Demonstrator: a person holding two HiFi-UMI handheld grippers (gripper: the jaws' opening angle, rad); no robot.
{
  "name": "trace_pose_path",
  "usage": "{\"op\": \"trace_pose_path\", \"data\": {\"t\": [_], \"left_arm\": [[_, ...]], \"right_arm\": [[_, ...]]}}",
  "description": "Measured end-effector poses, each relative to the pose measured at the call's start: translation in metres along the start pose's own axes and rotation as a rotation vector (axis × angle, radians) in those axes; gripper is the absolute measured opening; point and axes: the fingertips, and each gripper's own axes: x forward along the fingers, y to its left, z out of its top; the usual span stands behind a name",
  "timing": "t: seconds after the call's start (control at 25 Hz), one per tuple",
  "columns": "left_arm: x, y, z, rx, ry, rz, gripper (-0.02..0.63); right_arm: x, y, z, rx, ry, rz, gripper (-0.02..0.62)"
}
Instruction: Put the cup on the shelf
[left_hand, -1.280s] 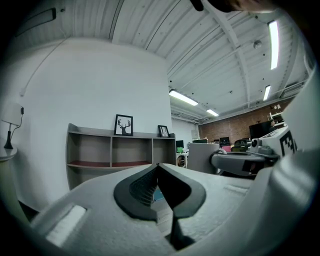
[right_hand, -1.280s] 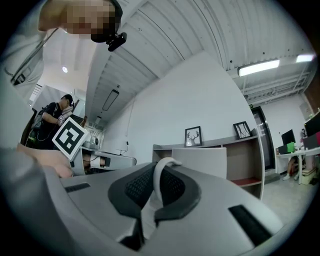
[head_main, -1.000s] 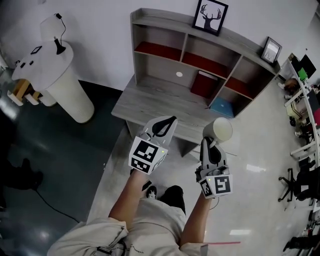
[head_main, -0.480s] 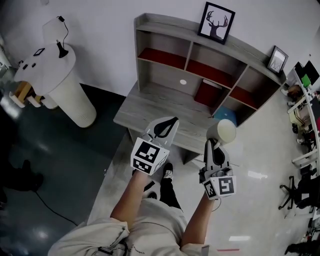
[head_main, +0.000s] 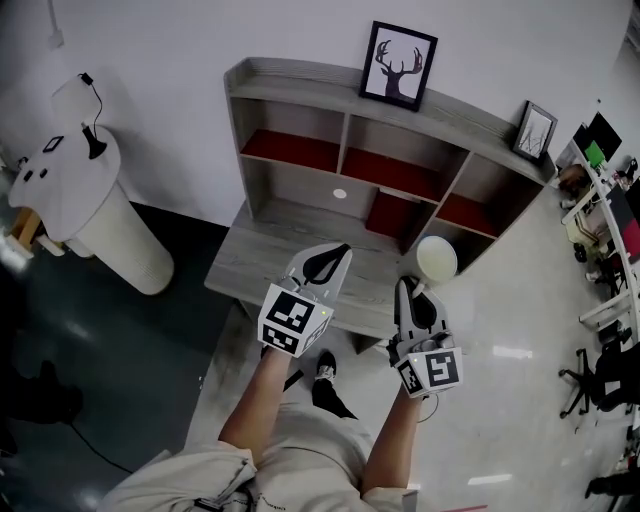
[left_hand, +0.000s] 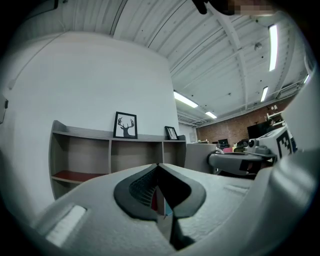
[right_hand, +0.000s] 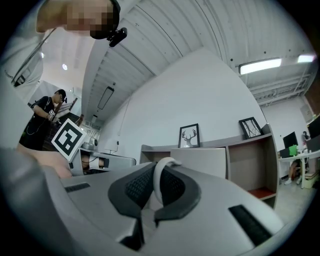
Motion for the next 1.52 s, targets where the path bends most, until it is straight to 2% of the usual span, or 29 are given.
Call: {"op": "trace_pose_path", "data": {"t": [0.24, 0.64, 0.8, 0.96, 1.52], "left_arm": [[0.046, 0.025, -0.001, -0.026, 0.005, -0.014, 0.009], [0.105, 0.071, -0.007, -0.041, 0.021, 0.023, 0.009], [0.131, 0.077, -0.013, -0.042, 0.028, 0.026, 0.009], [0.154, 0.077, -0.022, -0.012, 0.058, 0.008, 0.009], [0.181, 0.125, -0.029, 0.007, 0.078, 0.125, 0.009]], "right_arm": [[0.047, -0.038, -0.006, -0.006, 0.001, -0.003, 0.015], [0.116, -0.078, -0.012, -0.011, -0.012, 0.059, 0.015], [0.140, -0.098, -0.028, -0.023, 0.013, 0.063, 0.015], [0.166, -0.114, -0.035, -0.077, 0.044, 0.088, 0.015], [0.228, -0.138, -0.061, -0.030, 0.033, 0.189, 0.015]]}}
